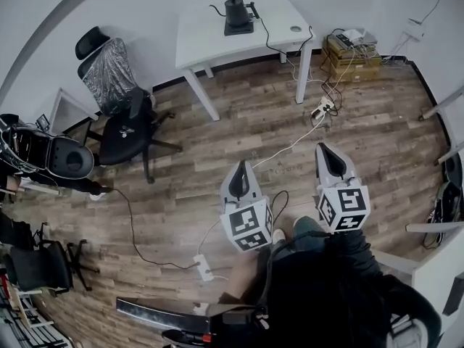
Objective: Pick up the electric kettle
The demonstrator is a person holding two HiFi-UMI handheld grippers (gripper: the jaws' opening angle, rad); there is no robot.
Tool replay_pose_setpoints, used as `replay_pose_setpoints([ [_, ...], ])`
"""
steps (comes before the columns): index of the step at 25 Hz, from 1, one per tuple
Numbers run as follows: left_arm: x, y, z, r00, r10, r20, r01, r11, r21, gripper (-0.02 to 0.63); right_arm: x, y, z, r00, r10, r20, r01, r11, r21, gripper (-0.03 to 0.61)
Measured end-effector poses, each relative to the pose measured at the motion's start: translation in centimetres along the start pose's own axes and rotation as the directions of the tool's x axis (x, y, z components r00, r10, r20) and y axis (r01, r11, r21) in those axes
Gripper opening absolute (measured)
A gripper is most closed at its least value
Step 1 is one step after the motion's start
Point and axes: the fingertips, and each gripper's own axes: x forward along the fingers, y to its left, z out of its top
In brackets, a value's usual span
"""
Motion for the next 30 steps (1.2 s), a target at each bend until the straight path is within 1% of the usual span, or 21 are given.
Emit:
replay_pose_setpoints([
  [4,2.0,0.0,0.1,1.0,-0.009,-0.006,0.009,1.0,0.003,0.0,2.0,-0.8,-0.1,1.0,-0.011,-0.007,0.011,1.0,-0.006,0.002],
  [9,6.2,1.1,0.9,1.0,0.025,0.007,-0.025,1.0,-0.008,0.0,6.9,-2.1,0.8,1.0,0.007,0.013,-0.007,1.0,-0.022,0.002],
  [16,15.9,2.5,4.0,0.997,0.072,0.009,-0.071,0.997,-0.025,0.0,17.3,-5.2,3.2,0.998,0.058,-0.007,-0.059,0.997,-0.041,0.002],
  [19,20.1,1.6,5.1,0.997,0.081,0.002,-0.081,0.996,-0.037,0.0,20.9,-7.2,4.0,0.996,0.087,-0.024,-0.088,0.995,-0.051,0.002],
  [23,25.4,0.4,7.4,0.996,0.09,0.013,-0.09,0.996,-0.026,0.0,26.0,-9.8,5.9,0.992,0.124,-0.022,-0.125,0.991,-0.052,0.002],
  [27,29.3,0.0,8.9,0.993,0.113,0.033,-0.112,0.993,-0.026,0.0,30.1,-11.4,7.0,0.986,0.165,-0.018,-0.166,0.985,-0.05,0.002],
  [30,31.5,0.2,9.6,0.991,0.128,0.045,-0.127,0.992,-0.027,0.0,32.5,-12.2,7.5,0.984,0.177,-0.013,-0.178,0.983,-0.053,0.002],
])
